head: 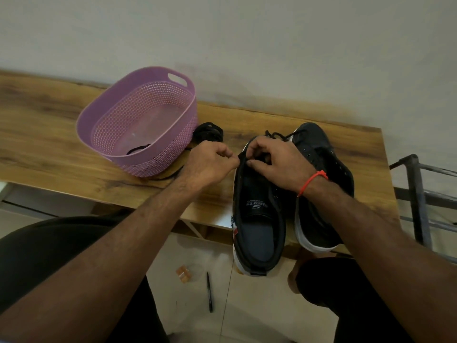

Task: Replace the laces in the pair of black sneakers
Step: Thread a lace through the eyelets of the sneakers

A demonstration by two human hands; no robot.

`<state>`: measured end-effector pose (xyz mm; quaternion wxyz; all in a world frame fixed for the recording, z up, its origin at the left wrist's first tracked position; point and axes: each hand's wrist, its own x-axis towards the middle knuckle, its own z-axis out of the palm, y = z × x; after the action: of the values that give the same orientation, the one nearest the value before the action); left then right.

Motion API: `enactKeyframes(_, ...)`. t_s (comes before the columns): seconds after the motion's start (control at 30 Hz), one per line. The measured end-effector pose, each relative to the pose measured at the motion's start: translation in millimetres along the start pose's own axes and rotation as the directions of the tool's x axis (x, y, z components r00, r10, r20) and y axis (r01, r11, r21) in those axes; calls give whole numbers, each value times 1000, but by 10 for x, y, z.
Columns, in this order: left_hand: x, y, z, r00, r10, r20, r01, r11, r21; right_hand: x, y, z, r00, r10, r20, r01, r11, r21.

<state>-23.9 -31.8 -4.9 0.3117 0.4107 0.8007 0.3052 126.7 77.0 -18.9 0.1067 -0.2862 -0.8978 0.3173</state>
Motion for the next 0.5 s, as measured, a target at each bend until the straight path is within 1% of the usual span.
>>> enactKeyframes(0.07, 7, 31, -43, 987, 113, -118, -103, 991, 87, -1, -21, -13, 999, -13, -31, 13, 1000, 5)
enactKeyframes(0.13, 3, 75, -115, 935, 276, -223, -245, 957, 154, 13, -35, -22, 998, -39, -54, 37, 999, -29)
enactKeyframes(0.2, -25, 136, -187, 855, 431, -289, -390, 901, 191, 28, -43, -20, 998, -58, -34, 56, 998, -41)
enactKeyframes(0.27, -46, 174, -217, 746, 576, -335, -512, 817, 266, 33, -37, 1, 997, -81, -17, 80, 996, -47)
enactKeyframes(0.3, -48, 179, -215, 689, 631, -357, -553, 776, 304, 30, -36, 7, 996, -91, -19, 90, 995, -44)
enactKeyframes(0.33, -40, 165, -199, 650, 658, -379, -576, 753, 318, 24, -41, 4, 995, -96, -25, 95, 995, -35)
enactKeyframes(0.37, -29, 147, -177, 638, 658, -400, -587, 752, 299, 23, -54, -6, 995, -93, -31, 93, 995, -24)
enactKeyframes(0.4, -18, 128, -157, 649, 637, -416, -598, 765, 240, 22, -66, -24, 996, -87, -32, 87, 996, -11)
enactKeyframes(0.43, -11, 116, -131, 677, 603, -423, -607, 782, 144, 21, -79, -42, 996, -82, -29, 82, 997, -5)
enactKeyframes(0.5, -25, 126, -78, 767, 515, -384, -575, 816, -56, 20, -95, -56, 995, -95, -23, 94, 995, -34)
